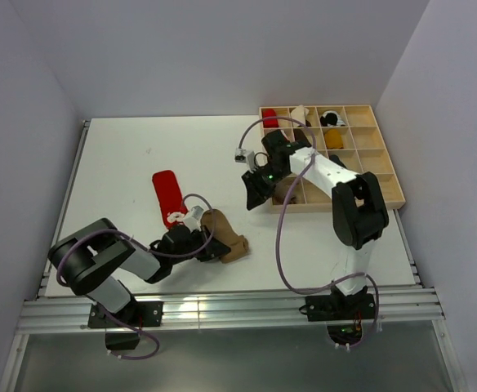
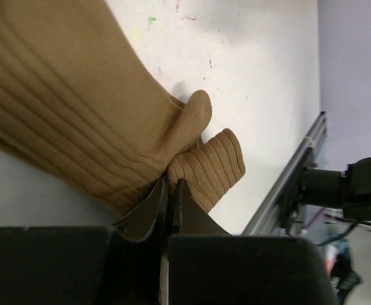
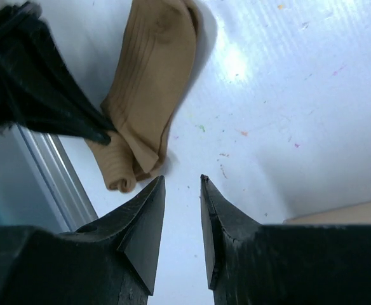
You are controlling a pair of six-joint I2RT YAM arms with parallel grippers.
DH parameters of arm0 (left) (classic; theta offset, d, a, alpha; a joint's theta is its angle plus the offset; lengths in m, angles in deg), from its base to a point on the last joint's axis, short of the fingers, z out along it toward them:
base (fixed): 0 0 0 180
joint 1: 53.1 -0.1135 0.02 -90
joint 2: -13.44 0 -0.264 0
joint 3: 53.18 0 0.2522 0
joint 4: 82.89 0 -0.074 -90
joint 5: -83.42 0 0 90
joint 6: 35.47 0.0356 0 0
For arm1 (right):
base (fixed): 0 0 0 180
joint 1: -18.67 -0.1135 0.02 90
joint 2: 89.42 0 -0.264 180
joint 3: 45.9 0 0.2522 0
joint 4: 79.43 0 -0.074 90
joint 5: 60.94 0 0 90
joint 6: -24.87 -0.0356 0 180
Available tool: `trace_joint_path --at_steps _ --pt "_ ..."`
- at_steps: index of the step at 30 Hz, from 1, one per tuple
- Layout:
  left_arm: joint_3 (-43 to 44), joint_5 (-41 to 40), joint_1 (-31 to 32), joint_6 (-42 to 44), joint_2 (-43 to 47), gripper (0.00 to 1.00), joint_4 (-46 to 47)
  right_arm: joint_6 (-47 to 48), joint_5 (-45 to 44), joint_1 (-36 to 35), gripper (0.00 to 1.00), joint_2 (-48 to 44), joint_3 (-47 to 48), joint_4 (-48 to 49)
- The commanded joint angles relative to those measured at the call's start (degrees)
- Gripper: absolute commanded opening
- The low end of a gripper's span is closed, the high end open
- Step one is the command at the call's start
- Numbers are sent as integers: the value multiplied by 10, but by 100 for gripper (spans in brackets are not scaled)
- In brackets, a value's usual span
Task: Roll the socks
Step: Roll the sock at the center of the board.
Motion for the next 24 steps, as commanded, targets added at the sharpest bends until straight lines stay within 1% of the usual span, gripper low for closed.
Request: trace_joint_path --at_steps 1,5,10,11,13,14,15,20,21,24 --pt "-39 72 -33 -35 -31 0 -63 51 -14 -5 37 -58 -41 44" --pt "-22 140 -81 -66 -47 0 -80 107 -12 -5 37 -119 -101 61" --pt "-16 212 -113 -118 -87 0 -48 181 18 -16 40 -173 -148 50" --pt "-15 225 -119 -130 -93 0 -47 206 21 -21 41 -188 -163 49" --pt "-17 234 -125 -142 -103 0 -40 227 26 -30 45 -203 -179 47" --pt "-13 240 -128 -149 -107 0 -51 244 23 -44 49 -217 -195 48" --pt "-13 253 -131 -153 -111 0 -47 250 17 -53 50 -224 -203 51" --pt "-7 275 -136 -179 -127 0 -57 257 -45 -128 56 -282 -279 125" --pt "-7 279 -135 -182 -131 0 -59 257 -72 -158 58 -288 -290 153" --pt "-12 286 -136 -197 -138 0 -47 259 -102 -202 63 -305 -323 186"
